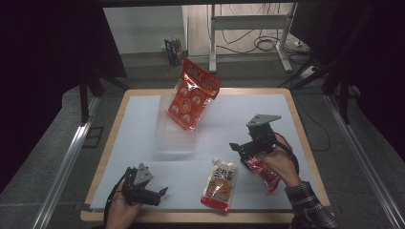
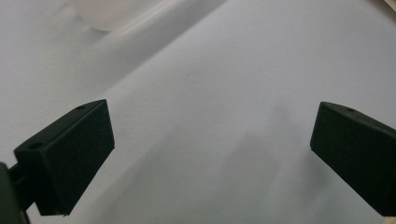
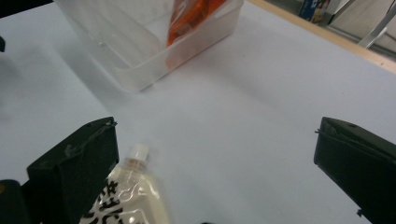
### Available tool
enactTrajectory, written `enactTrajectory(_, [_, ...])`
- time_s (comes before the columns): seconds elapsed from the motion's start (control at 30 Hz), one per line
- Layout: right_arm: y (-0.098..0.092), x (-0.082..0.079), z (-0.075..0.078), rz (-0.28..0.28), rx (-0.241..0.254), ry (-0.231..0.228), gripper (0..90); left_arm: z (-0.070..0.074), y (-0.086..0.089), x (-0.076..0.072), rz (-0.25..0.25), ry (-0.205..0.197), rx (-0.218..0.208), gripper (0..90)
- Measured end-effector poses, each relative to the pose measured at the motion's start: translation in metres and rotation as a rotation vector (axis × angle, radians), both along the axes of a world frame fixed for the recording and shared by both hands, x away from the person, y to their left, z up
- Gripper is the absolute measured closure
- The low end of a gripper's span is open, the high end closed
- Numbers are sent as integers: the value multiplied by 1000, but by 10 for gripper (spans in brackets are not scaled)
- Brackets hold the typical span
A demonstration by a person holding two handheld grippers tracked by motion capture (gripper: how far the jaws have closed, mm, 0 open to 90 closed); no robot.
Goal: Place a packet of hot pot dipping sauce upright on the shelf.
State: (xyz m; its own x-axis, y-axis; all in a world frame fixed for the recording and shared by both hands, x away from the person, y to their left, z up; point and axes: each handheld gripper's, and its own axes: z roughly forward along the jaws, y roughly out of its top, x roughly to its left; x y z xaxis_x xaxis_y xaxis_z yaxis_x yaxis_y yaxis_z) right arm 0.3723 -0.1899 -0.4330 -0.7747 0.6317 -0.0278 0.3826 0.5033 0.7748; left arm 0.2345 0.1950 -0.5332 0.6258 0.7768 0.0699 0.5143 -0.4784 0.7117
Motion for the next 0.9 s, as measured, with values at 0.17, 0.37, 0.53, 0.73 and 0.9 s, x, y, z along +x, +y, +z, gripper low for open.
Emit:
enactTrajectory(0.17, [-6,-6,-4,-8,1,28,0,0,0,0,-3,2,2,0])
enactTrajectory(0.37, [-16,-16,-8,-27,-11,34,0,0,-1,0,-7,1,7,0])
enactTrajectory(0.53, [-32,-22,-12,-66,-7,46,27,0,-2,0,-11,3,12,0])
enactTrajectory(0.73, [-50,-30,-21,-114,-31,51,63,-1,-3,0,-13,2,19,0])
enactTrajectory(0.9, [-60,-35,-27,-135,-64,50,100,-1,-3,0,-13,3,22,0])
